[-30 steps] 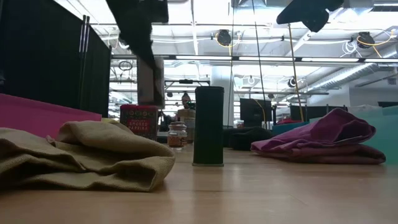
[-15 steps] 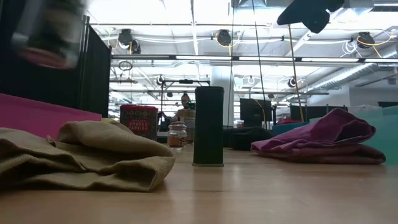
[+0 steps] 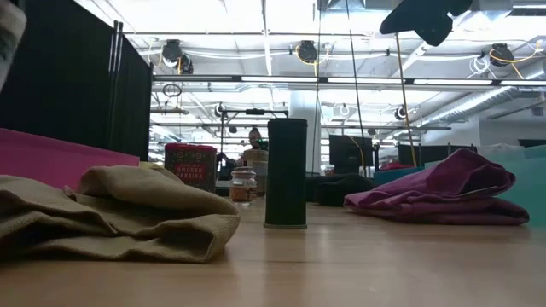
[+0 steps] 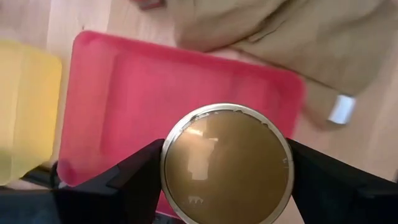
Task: Sort spices by type
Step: Put the bottom gold seasoning bottle into the red bin
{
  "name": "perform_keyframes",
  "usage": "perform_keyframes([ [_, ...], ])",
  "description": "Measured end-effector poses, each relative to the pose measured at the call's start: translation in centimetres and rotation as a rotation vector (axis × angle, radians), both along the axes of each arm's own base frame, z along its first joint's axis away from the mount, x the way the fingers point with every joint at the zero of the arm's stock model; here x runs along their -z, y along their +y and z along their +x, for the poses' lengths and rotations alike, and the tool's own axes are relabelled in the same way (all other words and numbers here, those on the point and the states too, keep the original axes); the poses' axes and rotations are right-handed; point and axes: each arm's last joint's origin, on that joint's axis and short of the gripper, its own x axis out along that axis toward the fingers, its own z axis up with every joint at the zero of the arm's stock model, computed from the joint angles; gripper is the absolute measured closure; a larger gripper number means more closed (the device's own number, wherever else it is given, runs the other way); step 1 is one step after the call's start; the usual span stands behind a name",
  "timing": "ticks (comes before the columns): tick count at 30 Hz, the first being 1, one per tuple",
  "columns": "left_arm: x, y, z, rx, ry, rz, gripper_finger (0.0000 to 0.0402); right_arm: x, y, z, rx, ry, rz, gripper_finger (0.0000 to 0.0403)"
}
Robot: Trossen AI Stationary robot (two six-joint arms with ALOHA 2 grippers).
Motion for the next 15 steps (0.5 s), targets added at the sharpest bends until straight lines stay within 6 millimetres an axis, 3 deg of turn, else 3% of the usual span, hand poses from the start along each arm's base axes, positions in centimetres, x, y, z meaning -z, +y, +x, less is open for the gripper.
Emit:
perform_keyframes([
  [6,0.9,1.4,-1.0,-0.015,-0.015,0.003,0.0111,0.0,0.0,0.0,0.0,0.0,0.0,0.0403],
  [15,1.0,5.1,-3.3,-0.1,-0.14,-0.023,0.0112,0.0,-0.1,0.0,0.007,-0.003,-0.014,0.0403],
])
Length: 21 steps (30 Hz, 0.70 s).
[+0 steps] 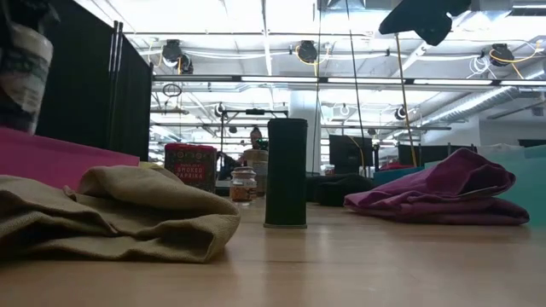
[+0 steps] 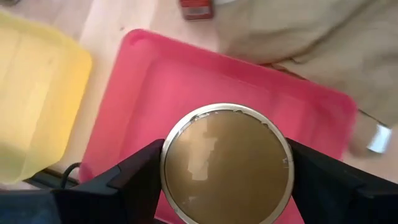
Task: Sort spices by type
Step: Put the bottom gold seasoning bottle into the red bin
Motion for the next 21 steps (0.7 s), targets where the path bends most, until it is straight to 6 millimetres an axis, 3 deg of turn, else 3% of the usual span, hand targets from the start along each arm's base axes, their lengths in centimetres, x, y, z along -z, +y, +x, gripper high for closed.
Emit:
perform_keyframes([
  [8,2.9,2.4,-0.7,-0.171,-0.005,0.015,0.0112,0.0,-0.1,0.0,0.014,-0.001,-0.021,0.0403],
  [21,6.7,2.9,-0.4,-0.286,0.064,0.024,0.0111,0.0,-0.1,0.0,0.013,0.001,-0.021,0.0403],
])
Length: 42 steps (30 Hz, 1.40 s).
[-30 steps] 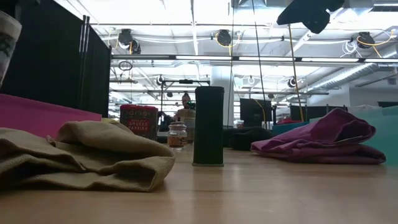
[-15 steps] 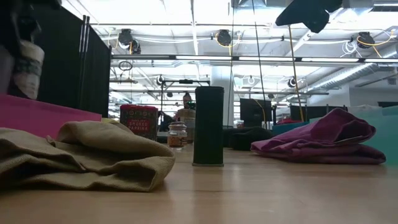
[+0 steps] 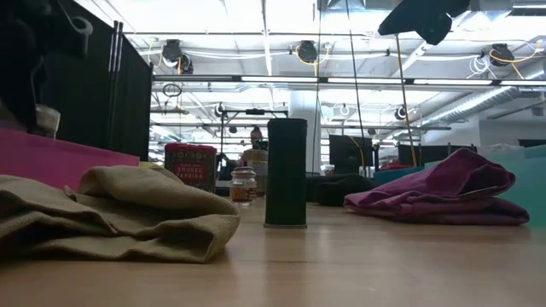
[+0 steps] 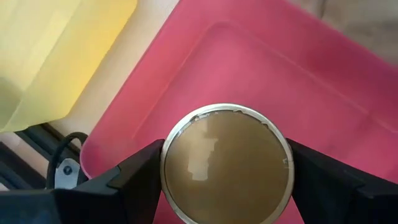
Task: Sort spices by type
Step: Put the bottom gold seasoning bottle into the red bin, then put the bottom brown seasoning bottle into the green bin
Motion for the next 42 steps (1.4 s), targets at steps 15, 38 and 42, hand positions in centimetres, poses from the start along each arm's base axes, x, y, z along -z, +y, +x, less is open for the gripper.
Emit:
perform_keyframes([
  [15,0.7,0.0,0.1,0.001,-0.02,0.019,0.0076,0.0,0.0,0.0,-0.002,0.001,-0.002,0.0403],
  [38,-4.6,0.0,0.4,0.009,-0.053,-0.03,0.0059,0.0,0.0,0.0,0.009,-0.005,-0.007,0.0403],
  [42,-5.8,0.1,0.8,0.008,-0.129,0.02,0.0059,-0.1,-0.2,0.2,0.07,-0.027,-0.041,0.0403],
])
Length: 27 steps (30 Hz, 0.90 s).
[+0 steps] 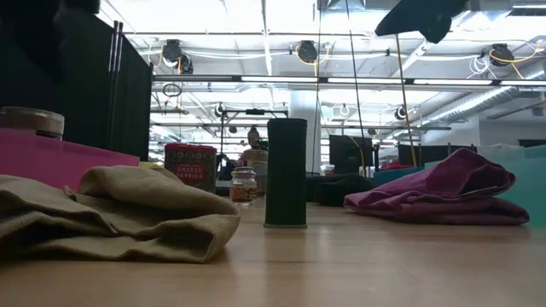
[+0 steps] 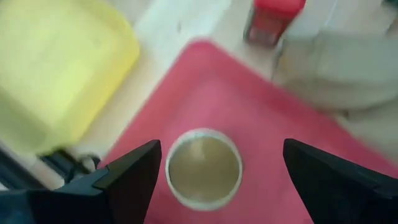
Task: Sort spices by type
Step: Put the bottom brown seasoning bottle into the green bin
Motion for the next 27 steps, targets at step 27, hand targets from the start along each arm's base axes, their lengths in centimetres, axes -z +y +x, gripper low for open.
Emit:
perform_keyframes([
  [27,-1.8,1.0,1.5,-0.094,-0.479,0.731,0.0059,2.6,-8.6,16.8,-0.049,0.235,-0.029,0.0392],
])
